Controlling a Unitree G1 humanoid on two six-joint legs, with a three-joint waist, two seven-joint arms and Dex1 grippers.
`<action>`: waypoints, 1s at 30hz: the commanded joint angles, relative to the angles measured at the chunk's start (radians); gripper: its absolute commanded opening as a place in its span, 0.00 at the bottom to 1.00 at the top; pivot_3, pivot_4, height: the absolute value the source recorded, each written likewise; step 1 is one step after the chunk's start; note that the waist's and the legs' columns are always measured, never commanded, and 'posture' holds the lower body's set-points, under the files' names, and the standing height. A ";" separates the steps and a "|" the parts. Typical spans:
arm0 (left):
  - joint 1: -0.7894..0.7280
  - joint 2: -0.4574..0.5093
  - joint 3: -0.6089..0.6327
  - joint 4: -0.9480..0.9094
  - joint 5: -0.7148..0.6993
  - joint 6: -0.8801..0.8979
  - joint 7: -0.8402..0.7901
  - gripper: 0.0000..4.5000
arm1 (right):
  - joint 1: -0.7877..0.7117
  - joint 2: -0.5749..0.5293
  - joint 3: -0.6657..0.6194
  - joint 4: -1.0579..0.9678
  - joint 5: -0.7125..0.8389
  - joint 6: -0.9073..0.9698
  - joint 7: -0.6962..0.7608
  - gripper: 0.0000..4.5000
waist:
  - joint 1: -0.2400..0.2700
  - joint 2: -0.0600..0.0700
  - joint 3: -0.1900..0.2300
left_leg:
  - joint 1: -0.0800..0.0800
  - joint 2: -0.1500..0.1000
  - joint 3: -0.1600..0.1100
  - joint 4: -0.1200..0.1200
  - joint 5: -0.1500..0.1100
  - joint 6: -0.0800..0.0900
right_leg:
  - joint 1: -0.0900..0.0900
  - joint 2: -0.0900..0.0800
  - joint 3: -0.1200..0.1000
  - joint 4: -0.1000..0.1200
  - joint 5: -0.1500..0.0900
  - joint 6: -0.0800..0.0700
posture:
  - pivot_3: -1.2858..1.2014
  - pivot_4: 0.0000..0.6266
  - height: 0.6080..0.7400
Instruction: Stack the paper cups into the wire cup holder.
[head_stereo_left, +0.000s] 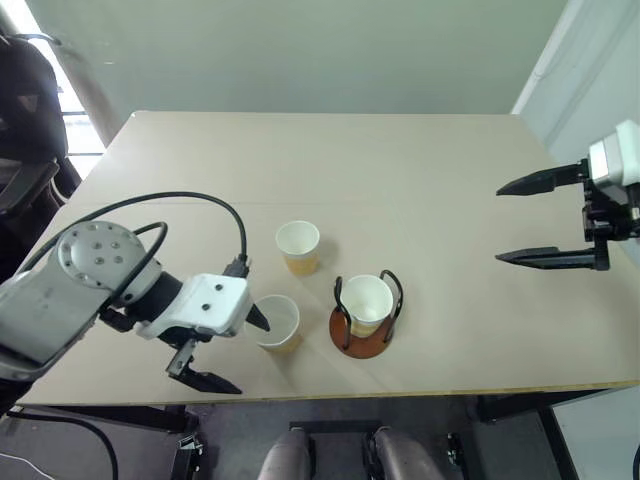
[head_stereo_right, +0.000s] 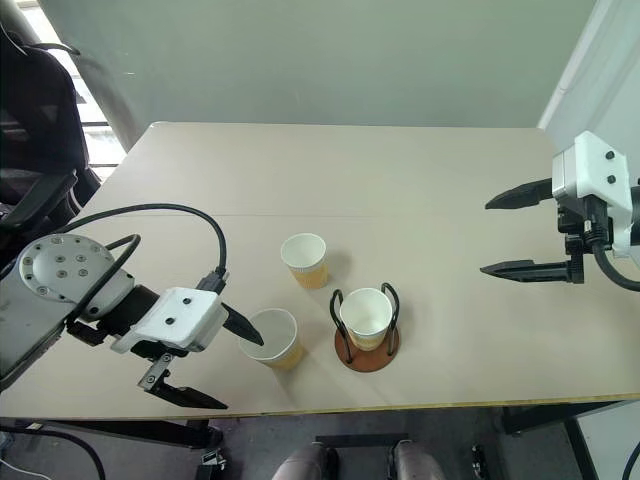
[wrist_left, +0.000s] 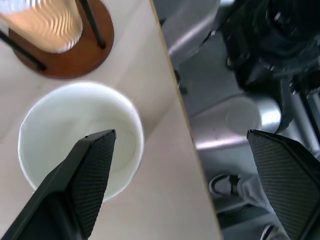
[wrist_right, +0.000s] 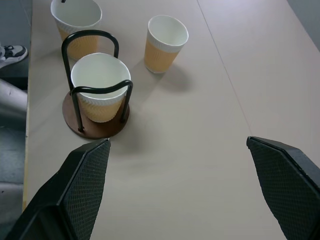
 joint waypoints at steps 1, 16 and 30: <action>-0.014 -0.033 -0.032 0.004 0.039 -0.008 -0.001 1.00 | 0.006 -0.035 -0.047 -0.040 0.015 0.010 -0.031 1.00 | 0.001 0.000 0.000 | 0.000 0.000 0.000 0.000 0.000 0.000 | 0.000 0.000 0.000 0.000 0.000 0.000 | 0.52 0.24 1.00; -0.041 -0.120 -0.083 0.040 0.111 -0.016 -0.012 0.64 | 0.060 -0.065 -0.080 -0.109 0.055 0.040 -0.096 1.00 | 0.001 0.000 0.000 | 0.000 0.000 0.000 0.001 0.000 0.000 | 0.000 0.000 0.000 0.000 0.001 0.004 | 0.52 0.24 1.00; -0.039 -0.138 -0.100 0.083 0.182 -0.054 -0.011 0.00 | 0.047 -0.080 -0.072 -0.117 0.058 0.026 -0.120 1.00 | 0.001 0.001 -0.001 | 0.000 0.000 0.000 0.002 0.000 0.001 | 0.001 0.000 0.000 0.000 0.002 0.006 | 0.52 0.24 1.00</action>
